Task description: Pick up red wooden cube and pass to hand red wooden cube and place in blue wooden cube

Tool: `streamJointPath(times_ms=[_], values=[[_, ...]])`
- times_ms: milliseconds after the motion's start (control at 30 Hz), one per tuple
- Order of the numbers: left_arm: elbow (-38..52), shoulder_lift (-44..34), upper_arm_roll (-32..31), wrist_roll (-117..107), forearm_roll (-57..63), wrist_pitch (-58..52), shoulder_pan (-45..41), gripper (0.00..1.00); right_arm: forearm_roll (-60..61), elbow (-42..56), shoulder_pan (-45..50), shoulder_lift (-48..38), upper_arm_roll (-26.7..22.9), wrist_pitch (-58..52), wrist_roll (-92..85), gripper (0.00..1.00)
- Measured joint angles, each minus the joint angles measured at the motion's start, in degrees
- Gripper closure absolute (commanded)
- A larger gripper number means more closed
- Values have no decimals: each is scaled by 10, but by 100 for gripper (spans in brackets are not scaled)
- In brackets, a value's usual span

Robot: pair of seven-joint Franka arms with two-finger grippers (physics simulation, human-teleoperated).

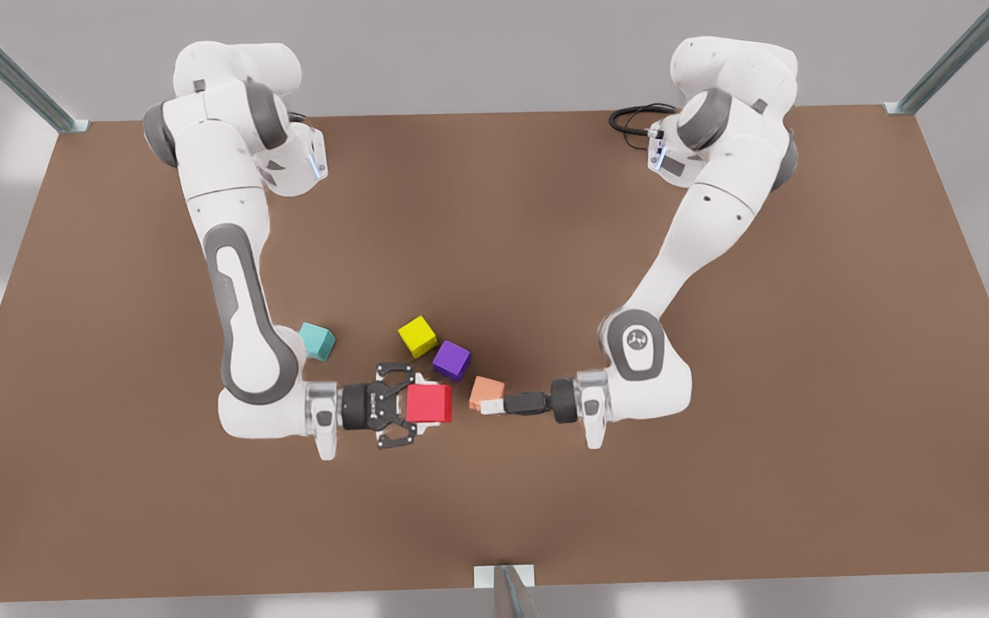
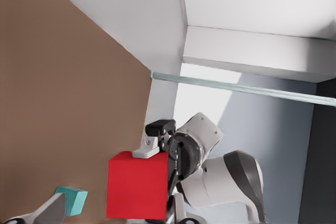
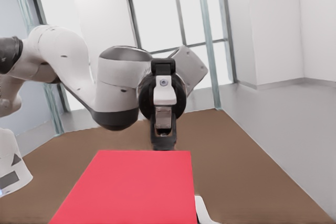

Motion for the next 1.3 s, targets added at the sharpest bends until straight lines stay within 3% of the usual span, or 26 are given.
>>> streamJointPath(times_ms=[100, 200, 267, 333, 367, 400, 467, 533, 867, 1300], values=[[-3, -16, 1, -5, 60, -68, 52, 0, -96, 19, -50, -6, -1, -24, 2, 42], [43, -97, 3, -34, 313, -226, 101, 0, -335, 35, -70, -56, 2, -63, 27, 42], [54, -171, 3, -60, 509, -333, 118, 0, -507, 23, -41, -99, 4, -94, 67, 42], [57, -216, 0, -84, 628, -416, 168, 0, -636, -6, -8, -123, 4, -106, 117, 42], [40, -249, 15, -92, 667, -448, 178, 0, -685, -43, 3, -145, 4, -100, 144, 42], [-34, -315, 98, -95, 690, -465, 129, 0, -730, -84, 10, -169, 4, -88, 171, 42], [-172, -402, 195, -101, 717, -468, 54, 0, -799, -171, 16, -221, 2, -48, 227, 42], [-203, -403, 220, -105, 731, -463, 39, 0, -839, -233, 17, -255, 2, -4, 285, 42], [-209, -384, 229, -121, 720, -470, 44, 0, -907, -489, 48, -348, 3, 241, 538, 42], [-210, -364, 229, -132, 705, -462, 62, 0, -964, -591, 43, -355, 4, 394, 712, 42]])
